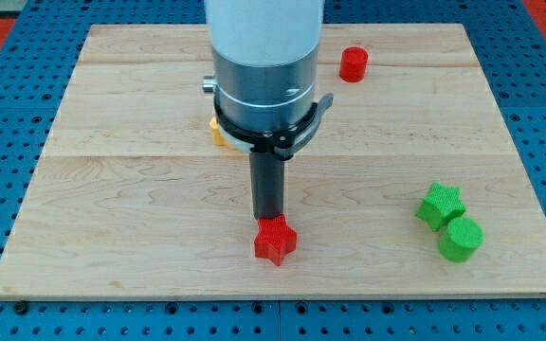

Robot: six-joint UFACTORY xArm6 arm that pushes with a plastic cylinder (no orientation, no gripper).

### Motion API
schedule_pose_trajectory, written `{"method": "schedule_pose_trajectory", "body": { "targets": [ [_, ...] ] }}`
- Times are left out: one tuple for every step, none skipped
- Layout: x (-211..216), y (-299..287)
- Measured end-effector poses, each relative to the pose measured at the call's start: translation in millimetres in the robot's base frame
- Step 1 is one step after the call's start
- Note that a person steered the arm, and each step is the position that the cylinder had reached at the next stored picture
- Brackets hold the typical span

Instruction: Move the red circle parallel to the right of the yellow hexagon

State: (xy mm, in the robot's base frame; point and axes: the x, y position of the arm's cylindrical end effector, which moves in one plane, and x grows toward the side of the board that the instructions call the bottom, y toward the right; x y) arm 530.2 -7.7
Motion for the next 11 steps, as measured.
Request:
{"method": "schedule_pose_trajectory", "body": {
  "targets": [
    [-9,40],
    [4,57],
    [20,38],
    [35,9],
    [33,-27],
    [9,-7],
    [-39,38],
    [-97,67],
    [-151,98],
    [-203,137],
    [-256,169]
  ]
}}
